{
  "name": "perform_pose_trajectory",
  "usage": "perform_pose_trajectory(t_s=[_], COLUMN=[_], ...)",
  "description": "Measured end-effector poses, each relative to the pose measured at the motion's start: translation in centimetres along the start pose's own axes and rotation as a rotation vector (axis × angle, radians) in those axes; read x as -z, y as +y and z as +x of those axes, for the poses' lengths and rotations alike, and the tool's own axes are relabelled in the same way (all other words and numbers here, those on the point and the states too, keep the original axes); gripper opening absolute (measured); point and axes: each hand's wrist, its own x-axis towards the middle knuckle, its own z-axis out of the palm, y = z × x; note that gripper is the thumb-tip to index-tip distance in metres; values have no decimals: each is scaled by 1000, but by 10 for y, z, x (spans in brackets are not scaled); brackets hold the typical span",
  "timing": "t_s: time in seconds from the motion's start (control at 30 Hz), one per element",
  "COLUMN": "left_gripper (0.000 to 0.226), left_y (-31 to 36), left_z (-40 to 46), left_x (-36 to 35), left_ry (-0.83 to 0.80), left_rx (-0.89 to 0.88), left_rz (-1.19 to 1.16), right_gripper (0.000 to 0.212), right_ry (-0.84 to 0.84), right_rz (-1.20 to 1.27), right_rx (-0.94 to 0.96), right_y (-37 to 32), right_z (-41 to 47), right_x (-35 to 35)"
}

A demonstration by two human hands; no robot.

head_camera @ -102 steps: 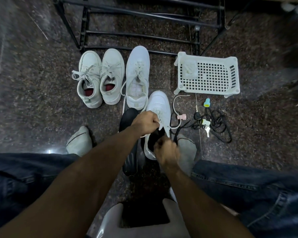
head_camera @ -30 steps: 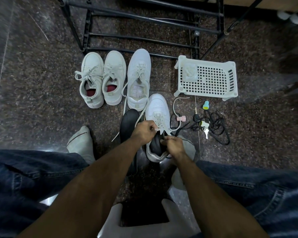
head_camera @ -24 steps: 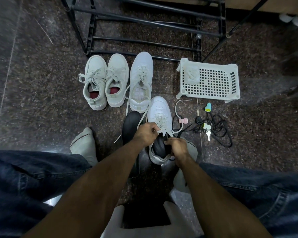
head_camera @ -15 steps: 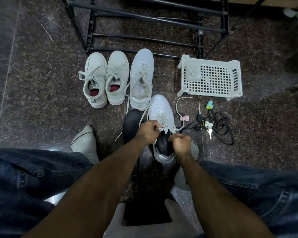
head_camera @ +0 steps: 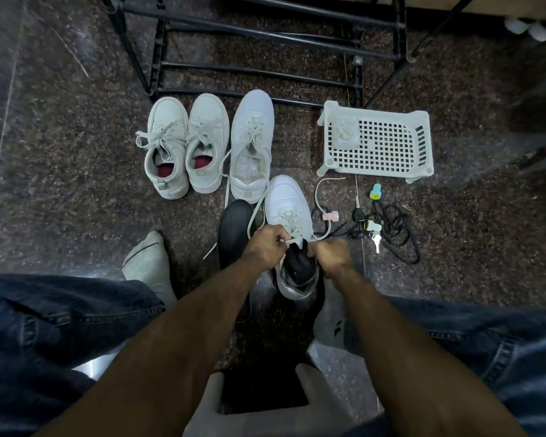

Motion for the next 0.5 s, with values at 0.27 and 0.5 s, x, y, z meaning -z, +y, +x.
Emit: perform_pose_trajectory(t_s=[0.27,0.5], left_gripper=[24,24], left_y=[-3,11], left_z=[-1,-2], left_x=[3,8], left_ry=[-8,-16], left_rx=[32,78], left_rz=[1,61], right_gripper=[11,56], right_ry=[-482,-271], right_rz=[-481,-918], right_rx=[-171,73], right_y=[-14,-4], right_z=[-9,-14], right_x=[19,-10])
